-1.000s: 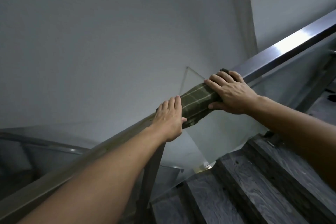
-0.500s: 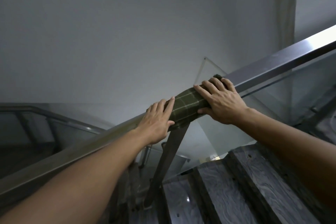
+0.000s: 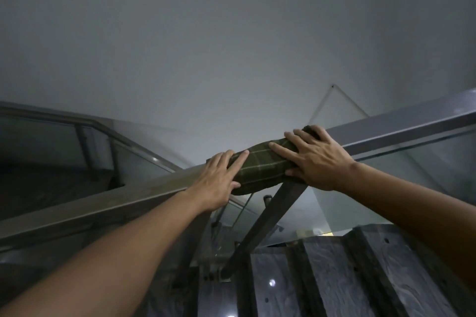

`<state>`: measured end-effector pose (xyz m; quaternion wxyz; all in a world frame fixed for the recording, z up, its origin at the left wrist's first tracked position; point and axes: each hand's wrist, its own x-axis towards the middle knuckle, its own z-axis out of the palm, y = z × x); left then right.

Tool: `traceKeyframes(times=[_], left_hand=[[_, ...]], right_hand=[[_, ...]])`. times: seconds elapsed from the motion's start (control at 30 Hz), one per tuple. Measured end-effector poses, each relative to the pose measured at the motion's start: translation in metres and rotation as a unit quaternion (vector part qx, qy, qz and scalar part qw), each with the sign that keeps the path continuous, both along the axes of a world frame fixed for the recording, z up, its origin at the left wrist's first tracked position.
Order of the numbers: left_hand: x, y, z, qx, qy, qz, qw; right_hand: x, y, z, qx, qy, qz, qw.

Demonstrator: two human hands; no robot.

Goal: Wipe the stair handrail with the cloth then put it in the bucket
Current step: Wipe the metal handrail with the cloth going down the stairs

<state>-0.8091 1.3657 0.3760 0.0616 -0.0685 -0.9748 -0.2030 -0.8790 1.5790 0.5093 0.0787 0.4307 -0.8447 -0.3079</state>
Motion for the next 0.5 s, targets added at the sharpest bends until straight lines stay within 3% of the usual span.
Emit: traceKeyframes(times=[0.5], left_hand=[[0.058,-0.107,-0.083,0.074,-0.014,0.075,0.994]], right_hand=[[0.019,-0.115,-0.085,0.018,-0.060,0.091,0.994]])
